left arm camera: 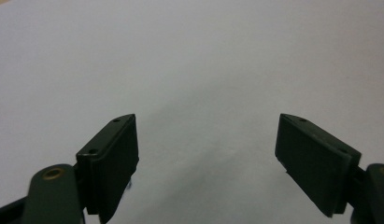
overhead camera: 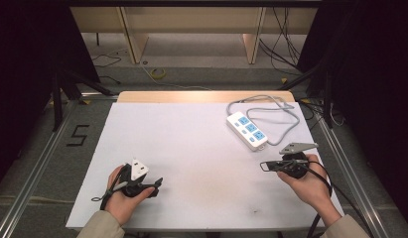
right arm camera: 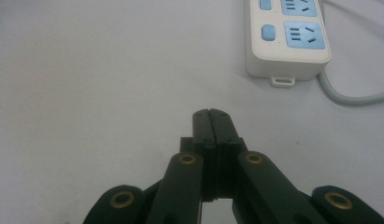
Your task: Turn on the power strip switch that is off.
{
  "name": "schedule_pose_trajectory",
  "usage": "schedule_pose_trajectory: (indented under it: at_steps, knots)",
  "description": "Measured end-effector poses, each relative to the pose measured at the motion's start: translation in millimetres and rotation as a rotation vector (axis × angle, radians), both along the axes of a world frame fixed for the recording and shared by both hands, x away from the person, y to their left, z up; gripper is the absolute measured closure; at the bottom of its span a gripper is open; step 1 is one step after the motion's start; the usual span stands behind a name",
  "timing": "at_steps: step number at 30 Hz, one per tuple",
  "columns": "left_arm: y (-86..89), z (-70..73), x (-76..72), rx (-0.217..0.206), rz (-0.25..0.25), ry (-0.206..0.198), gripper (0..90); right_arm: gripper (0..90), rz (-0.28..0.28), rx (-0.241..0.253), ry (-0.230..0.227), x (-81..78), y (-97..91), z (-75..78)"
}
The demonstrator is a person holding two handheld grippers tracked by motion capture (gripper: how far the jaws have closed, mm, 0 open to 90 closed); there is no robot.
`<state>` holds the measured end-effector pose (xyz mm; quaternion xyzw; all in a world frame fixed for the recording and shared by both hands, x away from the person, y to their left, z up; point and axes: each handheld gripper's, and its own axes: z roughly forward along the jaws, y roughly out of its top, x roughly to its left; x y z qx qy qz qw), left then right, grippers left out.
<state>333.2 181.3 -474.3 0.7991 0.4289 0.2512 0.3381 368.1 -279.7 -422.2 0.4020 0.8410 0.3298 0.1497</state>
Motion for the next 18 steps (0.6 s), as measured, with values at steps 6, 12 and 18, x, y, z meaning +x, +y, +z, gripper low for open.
schedule_pose_trajectory:
  at_steps: [6,12,18]
  knots:
    - [0.5,0.3,0.1,0.002,0.000,-0.001,21.3,90.0,-0.001,-0.007,0.003,4.0,0.8,3.0]
    - [0.1,-0.1,0.2,0.001,0.000,-0.001,21.3,90.0,-0.002,-0.014,0.009,7.6,1.7,4.9]
    - [-0.4,-0.3,0.3,0.001,0.000,-0.001,21.4,90.0,-0.003,-0.021,0.017,11.8,3.3,6.7]
